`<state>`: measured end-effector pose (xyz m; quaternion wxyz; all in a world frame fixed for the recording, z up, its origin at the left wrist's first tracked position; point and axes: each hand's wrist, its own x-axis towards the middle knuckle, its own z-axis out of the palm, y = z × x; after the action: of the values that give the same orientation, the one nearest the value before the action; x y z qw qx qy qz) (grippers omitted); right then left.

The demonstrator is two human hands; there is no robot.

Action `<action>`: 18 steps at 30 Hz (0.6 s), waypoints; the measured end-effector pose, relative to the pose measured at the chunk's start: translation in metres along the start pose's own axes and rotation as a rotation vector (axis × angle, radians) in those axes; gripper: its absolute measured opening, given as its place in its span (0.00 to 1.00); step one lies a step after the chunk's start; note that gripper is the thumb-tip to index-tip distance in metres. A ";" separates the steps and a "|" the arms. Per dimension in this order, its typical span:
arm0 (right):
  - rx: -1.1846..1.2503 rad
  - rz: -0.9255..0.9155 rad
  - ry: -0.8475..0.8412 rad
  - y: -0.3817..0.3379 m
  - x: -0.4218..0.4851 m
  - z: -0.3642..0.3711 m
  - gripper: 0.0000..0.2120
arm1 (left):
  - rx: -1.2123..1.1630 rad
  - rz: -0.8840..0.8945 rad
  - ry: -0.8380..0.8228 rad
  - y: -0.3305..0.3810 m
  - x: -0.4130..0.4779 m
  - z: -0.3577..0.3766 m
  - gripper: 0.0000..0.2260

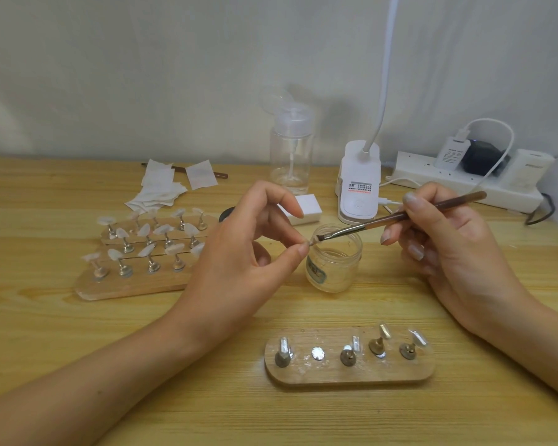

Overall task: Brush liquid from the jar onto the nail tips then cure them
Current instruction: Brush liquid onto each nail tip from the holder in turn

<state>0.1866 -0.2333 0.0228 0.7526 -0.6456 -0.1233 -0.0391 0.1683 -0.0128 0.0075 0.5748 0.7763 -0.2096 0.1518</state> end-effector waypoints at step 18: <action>0.046 -0.029 0.040 0.001 0.001 -0.003 0.09 | 0.003 -0.008 0.005 0.000 0.000 0.000 0.12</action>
<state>0.1880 -0.2355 0.0218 0.7689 -0.6253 -0.1186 -0.0602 0.1682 -0.0131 0.0072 0.5748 0.7776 -0.2048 0.1518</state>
